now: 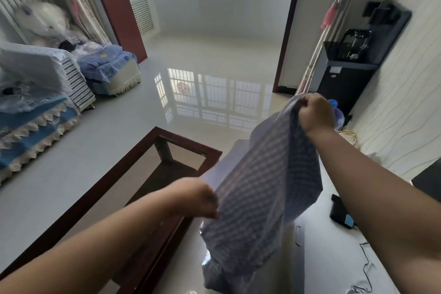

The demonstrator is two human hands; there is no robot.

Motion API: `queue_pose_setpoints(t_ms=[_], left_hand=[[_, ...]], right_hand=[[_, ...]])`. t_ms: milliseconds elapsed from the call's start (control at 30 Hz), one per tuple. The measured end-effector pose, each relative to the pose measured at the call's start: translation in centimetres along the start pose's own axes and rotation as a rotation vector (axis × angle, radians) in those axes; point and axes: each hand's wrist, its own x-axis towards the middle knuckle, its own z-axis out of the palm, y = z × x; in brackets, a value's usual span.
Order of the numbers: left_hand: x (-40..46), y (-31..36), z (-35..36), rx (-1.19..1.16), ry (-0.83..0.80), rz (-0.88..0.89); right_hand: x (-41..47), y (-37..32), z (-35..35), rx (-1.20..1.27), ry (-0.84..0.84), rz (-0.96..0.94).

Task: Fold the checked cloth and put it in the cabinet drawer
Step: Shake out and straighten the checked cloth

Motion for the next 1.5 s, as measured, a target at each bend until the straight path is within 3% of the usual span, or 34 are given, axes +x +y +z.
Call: queue_pose_setpoints(t_ms=[100,300,500,567,700,767,833,933,1033,1133,1200,1300,1367,1500], left_hand=[[1.3,-1.9,3.5,0.089,-0.110,-0.055],[1.7,-6.9,4.2,-0.126,-0.142,-0.340],[1.3,-10.7,7.3,0.506,-0.091,-0.173],[0.8,-11.7,6.9,0.498,0.001,-0.294],[-0.4,-15.1,3.0,0.217,0.412,-0.725],[-0.6,-16.1,2.0,0.223,0.469,-0.760],[-1.2,-17.1,2.2,0.236,0.443,-0.613],[-2.6,-18.2,3.2,0.408,0.526,-0.097],[-3.0,-15.9,5.8,0.551,0.349,0.246],[-2.5,-13.7,6.8,0.761,0.119,0.370],[-2.2,-13.7,5.3,0.664,0.105,0.179],[-1.7,-15.6,3.0,0.407,0.111,-0.357],[-1.1,-16.8,3.2,0.322,0.037,-0.527],[0.2,-19.7,4.8,0.223,-0.035,-0.681]], right_hand=[[0.2,0.9,0.6,0.014,0.015,0.060],[-0.6,2.6,2.2,0.093,0.066,0.150],[-0.3,3.9,1.8,0.143,0.116,0.307],[-0.2,4.3,1.7,0.140,0.123,0.334],[-0.1,4.5,1.5,0.117,0.135,0.343],[0.0,4.4,1.6,0.078,0.128,0.303],[0.1,4.9,1.5,0.039,0.097,0.280],[0.3,6.8,0.9,0.007,0.023,0.366],[0.3,8.5,0.3,0.004,-0.015,0.453],[0.2,9.1,0.3,0.018,-0.088,0.501],[-0.2,9.1,0.6,0.012,-0.115,0.504],[-1.6,8.4,1.5,-0.104,-0.117,0.355],[-2.5,7.9,2.2,-0.225,-0.160,0.153],[-3.9,7.9,2.4,-0.370,-0.247,-0.168]])
